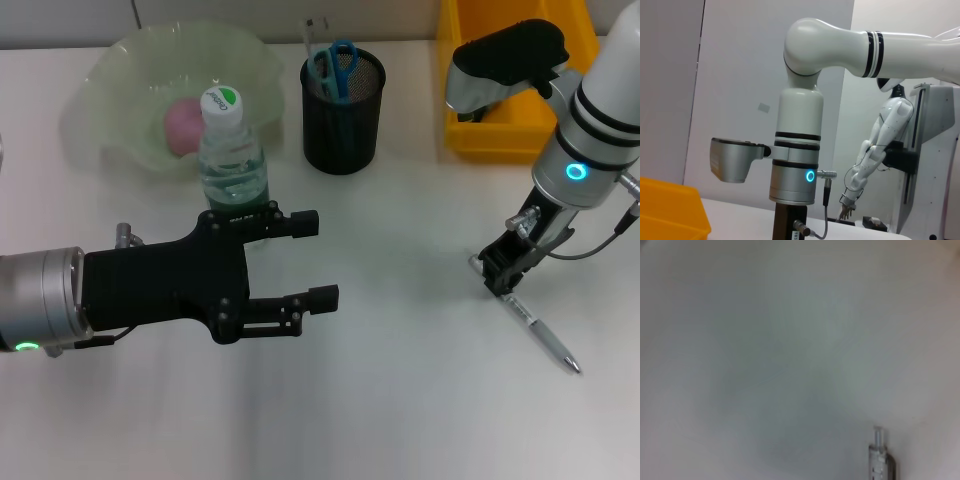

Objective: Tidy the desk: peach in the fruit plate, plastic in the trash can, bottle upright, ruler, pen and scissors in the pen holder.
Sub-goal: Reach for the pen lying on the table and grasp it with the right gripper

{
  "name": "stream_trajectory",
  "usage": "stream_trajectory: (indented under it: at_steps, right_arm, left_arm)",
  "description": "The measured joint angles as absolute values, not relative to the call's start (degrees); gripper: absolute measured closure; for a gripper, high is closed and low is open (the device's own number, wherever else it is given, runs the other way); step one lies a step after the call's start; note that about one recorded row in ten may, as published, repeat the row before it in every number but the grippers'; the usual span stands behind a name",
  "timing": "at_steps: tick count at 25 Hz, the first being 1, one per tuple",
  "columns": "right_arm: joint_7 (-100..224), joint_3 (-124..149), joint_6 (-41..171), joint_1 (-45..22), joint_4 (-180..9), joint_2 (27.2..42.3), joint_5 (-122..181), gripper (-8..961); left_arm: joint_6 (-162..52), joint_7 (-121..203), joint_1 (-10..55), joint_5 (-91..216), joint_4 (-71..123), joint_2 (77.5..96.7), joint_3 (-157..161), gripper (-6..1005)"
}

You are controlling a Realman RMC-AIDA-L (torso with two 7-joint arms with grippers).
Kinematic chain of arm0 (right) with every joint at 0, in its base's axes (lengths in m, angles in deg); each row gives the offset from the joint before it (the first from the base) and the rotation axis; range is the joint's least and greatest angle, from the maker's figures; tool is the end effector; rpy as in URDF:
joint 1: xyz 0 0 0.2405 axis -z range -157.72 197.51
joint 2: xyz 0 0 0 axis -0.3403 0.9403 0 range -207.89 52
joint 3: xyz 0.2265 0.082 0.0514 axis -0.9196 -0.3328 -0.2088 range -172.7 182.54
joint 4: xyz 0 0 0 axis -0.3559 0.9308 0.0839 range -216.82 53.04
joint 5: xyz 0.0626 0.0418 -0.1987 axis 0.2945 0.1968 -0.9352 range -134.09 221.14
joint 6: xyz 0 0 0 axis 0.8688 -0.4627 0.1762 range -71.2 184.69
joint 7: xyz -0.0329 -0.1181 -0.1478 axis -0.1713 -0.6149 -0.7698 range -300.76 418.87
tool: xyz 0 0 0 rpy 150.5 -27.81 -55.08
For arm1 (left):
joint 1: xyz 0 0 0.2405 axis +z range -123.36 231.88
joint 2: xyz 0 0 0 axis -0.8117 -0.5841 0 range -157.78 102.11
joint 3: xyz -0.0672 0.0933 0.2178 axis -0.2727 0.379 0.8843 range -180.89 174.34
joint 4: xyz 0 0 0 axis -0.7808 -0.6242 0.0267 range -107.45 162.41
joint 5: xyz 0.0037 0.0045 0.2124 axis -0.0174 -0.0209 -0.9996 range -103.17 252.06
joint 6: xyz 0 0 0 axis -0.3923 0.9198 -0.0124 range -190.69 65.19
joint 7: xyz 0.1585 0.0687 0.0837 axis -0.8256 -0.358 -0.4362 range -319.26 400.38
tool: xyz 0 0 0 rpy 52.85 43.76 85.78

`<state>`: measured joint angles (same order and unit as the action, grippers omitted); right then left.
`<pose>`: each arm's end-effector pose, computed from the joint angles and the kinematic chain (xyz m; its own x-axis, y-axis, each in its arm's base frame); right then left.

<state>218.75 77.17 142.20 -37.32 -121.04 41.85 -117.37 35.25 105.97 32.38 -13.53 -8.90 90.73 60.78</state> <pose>0.2177 0.3795 -0.0773 0.3960 -0.8449 0.3596 -0.6680 -0.5338 -0.5185 -0.1963 0.2803 -0.0525 0.7267 0.1363 0.6733 0.2019 -0.9792 -0.0196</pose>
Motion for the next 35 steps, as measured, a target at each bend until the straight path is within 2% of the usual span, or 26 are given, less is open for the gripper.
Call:
stream_trajectory:
  at_steps: [6, 31, 35]
  right_arm:
    - [218.71, 77.56, 141.61, -37.12, -121.22, 41.84, -117.27, 859]
    - [218.01, 77.86, 142.89, -33.60, -127.91, 41.53, -115.11, 879]
    - [217.88, 77.86, 143.82, -34.04, -127.99, 41.41, -115.11, 845]
  left_arm:
    - [35.20, 105.95, 32.42, -13.53, -8.91, 90.73, 60.79, 213]
    - [35.15, 105.94, 32.33, -13.35, -8.91, 90.73, 60.08, 213]
    - [35.21, 105.95, 32.28, -13.35, -8.91, 90.73, 60.09, 213]
